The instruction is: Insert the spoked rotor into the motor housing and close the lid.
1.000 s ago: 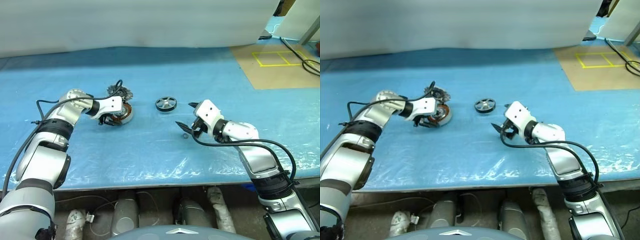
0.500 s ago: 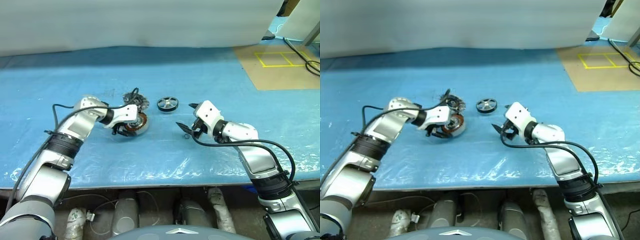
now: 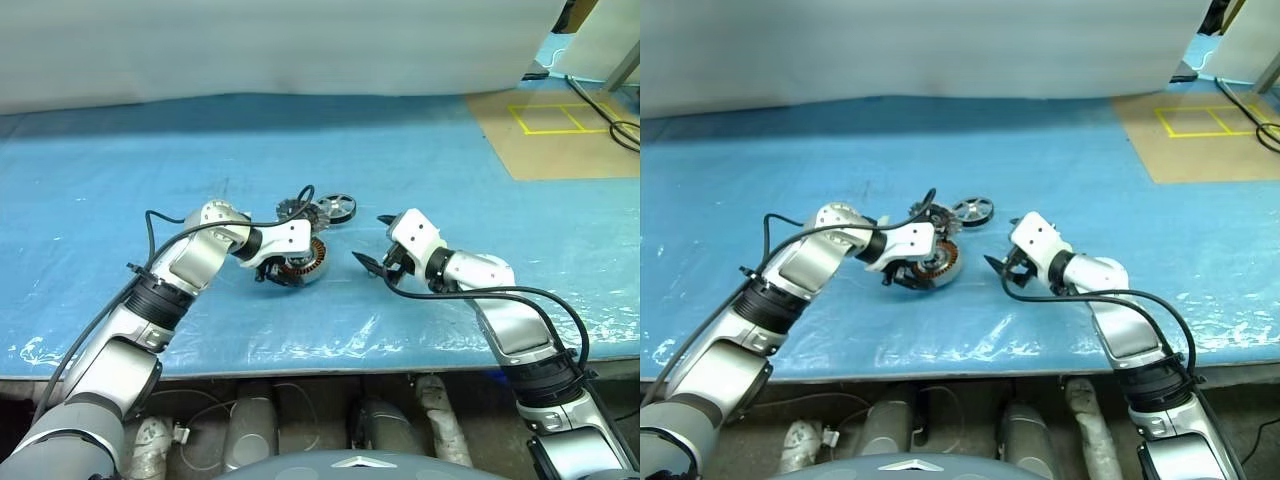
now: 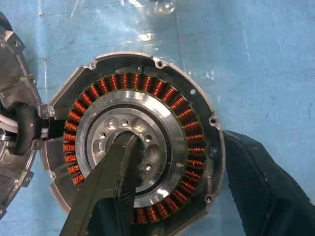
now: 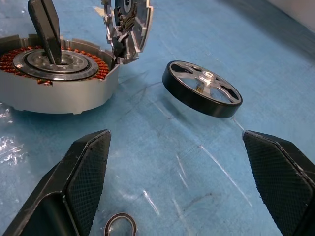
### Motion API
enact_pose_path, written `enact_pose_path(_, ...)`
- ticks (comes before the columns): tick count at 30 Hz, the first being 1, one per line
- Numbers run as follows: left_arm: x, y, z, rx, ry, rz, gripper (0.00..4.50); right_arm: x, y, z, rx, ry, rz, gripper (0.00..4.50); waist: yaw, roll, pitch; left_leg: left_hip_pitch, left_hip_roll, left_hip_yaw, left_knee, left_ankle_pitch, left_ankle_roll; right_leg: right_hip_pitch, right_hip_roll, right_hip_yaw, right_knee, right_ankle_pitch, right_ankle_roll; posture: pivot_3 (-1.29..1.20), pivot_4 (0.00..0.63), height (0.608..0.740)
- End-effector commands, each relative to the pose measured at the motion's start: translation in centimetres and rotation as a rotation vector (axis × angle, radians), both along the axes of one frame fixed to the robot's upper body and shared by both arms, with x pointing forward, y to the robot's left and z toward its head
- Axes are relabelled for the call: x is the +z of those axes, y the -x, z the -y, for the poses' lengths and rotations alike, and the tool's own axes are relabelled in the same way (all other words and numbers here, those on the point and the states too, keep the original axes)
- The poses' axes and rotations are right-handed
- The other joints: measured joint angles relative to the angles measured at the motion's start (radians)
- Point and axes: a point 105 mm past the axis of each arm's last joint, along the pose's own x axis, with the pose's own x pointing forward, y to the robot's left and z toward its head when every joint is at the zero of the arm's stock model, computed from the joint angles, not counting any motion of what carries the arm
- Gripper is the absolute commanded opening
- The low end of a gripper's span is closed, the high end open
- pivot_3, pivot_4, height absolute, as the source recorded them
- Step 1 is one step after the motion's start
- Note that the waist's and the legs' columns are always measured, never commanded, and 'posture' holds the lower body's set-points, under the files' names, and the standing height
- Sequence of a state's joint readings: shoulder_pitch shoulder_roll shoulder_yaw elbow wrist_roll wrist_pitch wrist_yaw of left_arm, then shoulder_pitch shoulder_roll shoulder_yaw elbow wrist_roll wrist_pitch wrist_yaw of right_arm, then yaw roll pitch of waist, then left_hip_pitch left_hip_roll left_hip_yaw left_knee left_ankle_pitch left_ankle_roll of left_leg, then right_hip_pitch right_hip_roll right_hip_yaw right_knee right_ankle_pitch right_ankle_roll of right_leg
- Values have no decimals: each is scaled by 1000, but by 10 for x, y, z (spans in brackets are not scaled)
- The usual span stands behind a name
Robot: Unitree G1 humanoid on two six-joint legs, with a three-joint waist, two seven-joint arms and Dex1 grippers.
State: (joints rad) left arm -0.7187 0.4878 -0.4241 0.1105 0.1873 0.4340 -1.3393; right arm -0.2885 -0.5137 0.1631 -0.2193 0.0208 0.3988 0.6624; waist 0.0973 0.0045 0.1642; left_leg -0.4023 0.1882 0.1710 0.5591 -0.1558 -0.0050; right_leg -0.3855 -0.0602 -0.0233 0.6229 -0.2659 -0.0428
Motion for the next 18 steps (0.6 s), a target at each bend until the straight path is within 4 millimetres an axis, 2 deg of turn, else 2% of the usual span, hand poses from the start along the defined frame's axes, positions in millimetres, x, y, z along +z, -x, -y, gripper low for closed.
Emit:
enact_pose_path(1, -27, 20, 11, -20, -2, -140, 2257, 13, 4, -6, 18, -9, 55, 4500, 0, 1, -1, 0, 0, 0, 0, 0, 0, 0, 0, 0, 0, 0, 0, 0, 150, 740)
enact_pose_path(6, -31, 18, 12, -26, -12, -124, 2257, 13, 3, -3, 10, -3, 57, 4500, 2, 4, -2, 1, 0, 0, 0, 0, 0, 2, 0, 0, -1, 0, 0, 0, 150, 740)
enact_pose_path(9, -31, 23, 12, -61, -6, -146, 3239, 14, 1, -2, 5, 0, 64, 4500, 2, 4, -3, 2, 0, 0, 0, 0, 0, 3, 0, 0, -3, 0, 0, 0, 150, 740)
enact_pose_path(12, -32, 8, 16, 85, 39, -139, 4130, 14, 0, -2, 5, 0, 67, 4500, 3, 7, -4, 3, 0, 1, 0, 0, 0, 4, -1, 0, -3, 0, 0, 0, 150, 740)
enact_pose_path(13, -31, 10, 15, 84, 44, -160, 4467, 14, 0, -2, 6, 0, 67, 4500, 4, 7, -4, 3, -1, 1, 0, 0, 0, 5, -2, 0, -3, 0, 0, 0, 150, 740)
enact_pose_path(16, -23, 13, 13, 96, 76, -203, 4467, 12, 1, -2, 6, 1, 64, 4500, -2, 7, -4, 5, -1, 3, 1, 0, 1, 7, -3, 0, -3, 0, 0, 0, 150, 740)
enact_pose_path(18, -10, 13, 13, 141, 148, -266, 4467, 11, 1, -1, 4, 2, 62, 4500, -3, 7, -4, 6, -1, 3, 0, 0, 1, 7, -3, 0, -4, 0, 1, 0, 150, 740)
